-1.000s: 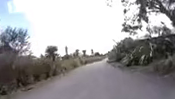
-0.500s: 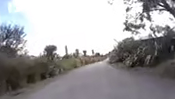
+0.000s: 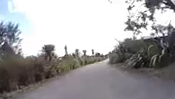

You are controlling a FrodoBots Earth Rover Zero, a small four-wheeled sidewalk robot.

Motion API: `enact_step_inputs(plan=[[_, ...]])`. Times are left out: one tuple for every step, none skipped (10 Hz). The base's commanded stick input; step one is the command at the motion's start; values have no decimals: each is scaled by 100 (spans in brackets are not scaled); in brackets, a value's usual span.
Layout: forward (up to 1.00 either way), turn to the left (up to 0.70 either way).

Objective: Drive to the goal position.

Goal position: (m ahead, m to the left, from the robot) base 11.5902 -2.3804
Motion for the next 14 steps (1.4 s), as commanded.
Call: enact_step_inputs(plan=[[85, 0], [85, 0], [85, 0], [85, 0], [85, 0], [85, 0], [85, 0], [85, 0], [85, 0], [85, 0], [85, 0], [85, 0], [85, 0], [85, 0]])
